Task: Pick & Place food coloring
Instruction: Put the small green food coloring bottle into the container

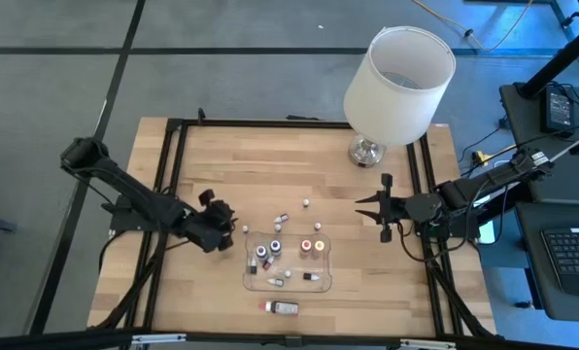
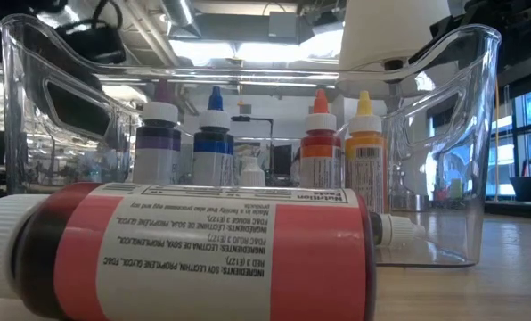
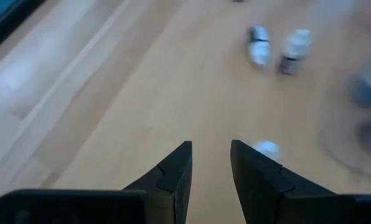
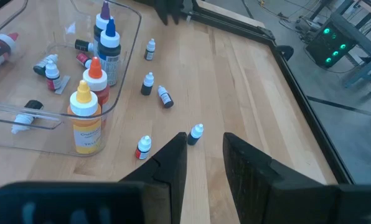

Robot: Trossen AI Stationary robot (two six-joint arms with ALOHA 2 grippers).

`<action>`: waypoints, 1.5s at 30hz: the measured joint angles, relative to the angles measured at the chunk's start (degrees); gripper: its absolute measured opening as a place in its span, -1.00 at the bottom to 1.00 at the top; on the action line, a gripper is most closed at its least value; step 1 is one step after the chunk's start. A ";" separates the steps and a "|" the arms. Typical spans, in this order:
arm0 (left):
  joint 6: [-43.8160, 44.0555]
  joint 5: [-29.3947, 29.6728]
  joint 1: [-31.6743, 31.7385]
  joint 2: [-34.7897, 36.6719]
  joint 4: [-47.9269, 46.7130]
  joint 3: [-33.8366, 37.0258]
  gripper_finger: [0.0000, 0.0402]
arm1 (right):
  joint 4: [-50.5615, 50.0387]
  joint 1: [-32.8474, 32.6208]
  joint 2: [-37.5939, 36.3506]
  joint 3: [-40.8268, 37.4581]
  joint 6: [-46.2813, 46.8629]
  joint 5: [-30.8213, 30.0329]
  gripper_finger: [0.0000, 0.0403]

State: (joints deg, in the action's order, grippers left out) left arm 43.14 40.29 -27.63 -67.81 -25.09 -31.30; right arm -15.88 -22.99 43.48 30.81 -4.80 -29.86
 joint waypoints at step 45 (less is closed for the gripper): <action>-8.59 -14.73 1.50 -0.04 3.76 0.95 -0.08 | 0.00 0.01 0.00 0.00 -0.38 0.01 -0.47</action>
State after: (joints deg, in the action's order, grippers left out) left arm 34.55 25.57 -26.13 -67.85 -21.33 -30.35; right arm -15.88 -22.98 43.48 30.81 -5.18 -29.85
